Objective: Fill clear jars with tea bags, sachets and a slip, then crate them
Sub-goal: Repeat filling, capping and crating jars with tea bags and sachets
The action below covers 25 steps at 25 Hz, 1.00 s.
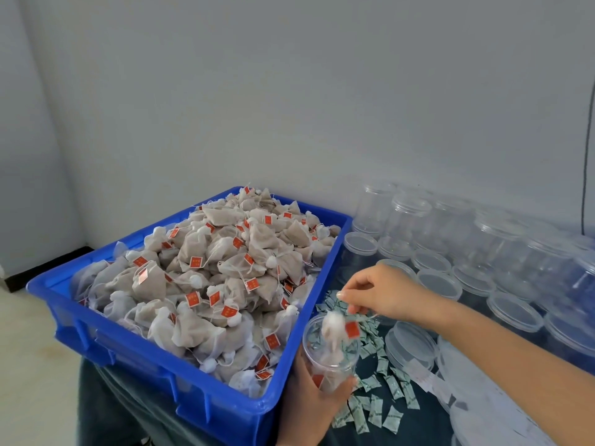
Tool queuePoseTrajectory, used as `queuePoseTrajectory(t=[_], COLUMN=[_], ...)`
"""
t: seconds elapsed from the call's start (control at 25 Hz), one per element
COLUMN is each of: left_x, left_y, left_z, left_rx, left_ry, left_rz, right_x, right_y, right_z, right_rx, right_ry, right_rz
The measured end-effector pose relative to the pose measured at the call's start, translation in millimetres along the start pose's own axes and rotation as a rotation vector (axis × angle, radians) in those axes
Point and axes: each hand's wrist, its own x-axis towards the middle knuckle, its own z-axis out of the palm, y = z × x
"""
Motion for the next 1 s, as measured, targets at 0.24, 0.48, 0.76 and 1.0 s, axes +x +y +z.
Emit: queuePoseTrajectory(t=[0.24, 0.48, 0.76, 1.0], left_x=[0, 0, -3, -1], left_y=[-5, -1, 5, 3], left_z=[0, -1, -1, -2], left_rx=[0.104, 0.071, -0.017, 0.035], left_ry=[-0.042, -0.051, -0.044, 0.011], left_rz=[-0.094, -0.152, -0.066, -0.022], right_x=[22, 44, 36, -8], right_y=[-9, -36, -37, -12], right_z=[22, 66, 51, 14], right_rx=[-0.127, -0.402, -0.246, 0.035], right_ry=[0.037, -0.094, 0.156, 0.294], right_rz=[-0.07, -0.234, -0.268, -0.264])
